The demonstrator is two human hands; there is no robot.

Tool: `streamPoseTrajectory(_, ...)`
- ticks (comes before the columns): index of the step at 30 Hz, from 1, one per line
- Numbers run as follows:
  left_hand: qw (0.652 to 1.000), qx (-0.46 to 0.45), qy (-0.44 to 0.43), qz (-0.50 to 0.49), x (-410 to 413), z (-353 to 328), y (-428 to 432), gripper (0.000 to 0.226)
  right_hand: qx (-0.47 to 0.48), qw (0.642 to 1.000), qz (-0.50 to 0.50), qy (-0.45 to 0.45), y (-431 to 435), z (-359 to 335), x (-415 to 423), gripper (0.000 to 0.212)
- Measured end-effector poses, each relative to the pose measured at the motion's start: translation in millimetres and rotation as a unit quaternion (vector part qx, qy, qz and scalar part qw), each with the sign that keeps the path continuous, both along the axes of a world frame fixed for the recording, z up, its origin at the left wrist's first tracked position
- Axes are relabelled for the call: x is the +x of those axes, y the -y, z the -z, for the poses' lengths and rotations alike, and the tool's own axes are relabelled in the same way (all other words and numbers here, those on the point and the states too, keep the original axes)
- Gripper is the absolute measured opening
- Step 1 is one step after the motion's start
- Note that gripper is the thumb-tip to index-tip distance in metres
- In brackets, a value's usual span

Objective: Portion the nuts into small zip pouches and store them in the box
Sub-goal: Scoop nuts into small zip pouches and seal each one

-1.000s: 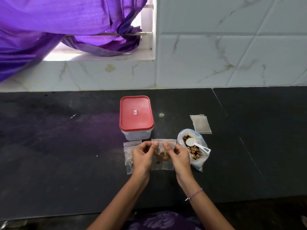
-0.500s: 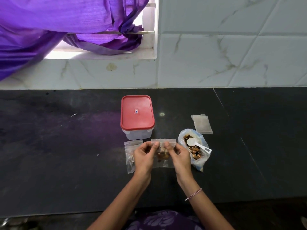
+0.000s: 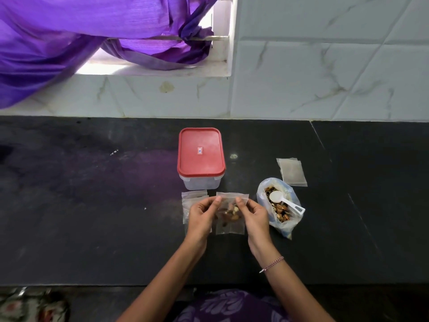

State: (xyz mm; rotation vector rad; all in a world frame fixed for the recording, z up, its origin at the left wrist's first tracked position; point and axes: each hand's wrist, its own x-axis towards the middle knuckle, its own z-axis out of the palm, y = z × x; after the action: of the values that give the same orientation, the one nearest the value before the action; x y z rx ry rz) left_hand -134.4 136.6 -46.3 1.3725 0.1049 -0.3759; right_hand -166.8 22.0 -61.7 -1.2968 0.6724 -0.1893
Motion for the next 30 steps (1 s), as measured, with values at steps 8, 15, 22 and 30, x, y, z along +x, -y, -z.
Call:
streamPoseTrajectory(8,0.994,0.043,-0.027,-0.099,8,7,-5,0.011,0.058,0.998,-0.021,0.03,-2,-3,1,0.03)
streamPoseTrajectory(15,0.993,0.072,0.005,-0.095,8,13,-8,0.009,-0.038,0.999,0.001,0.028,2,2,4,0.009)
streamPoseTrajectory(22,0.987,0.124,-0.01,-0.104,7,26,-37,0.005,-0.004,0.999,-0.05,-0.017,-8,19,5,0.01)
streamPoseTrajectory(30,0.976,0.176,-0.031,-0.123,10,45,-71,0.007,0.021,0.994,-0.097,-0.046,-26,34,17,0.017)
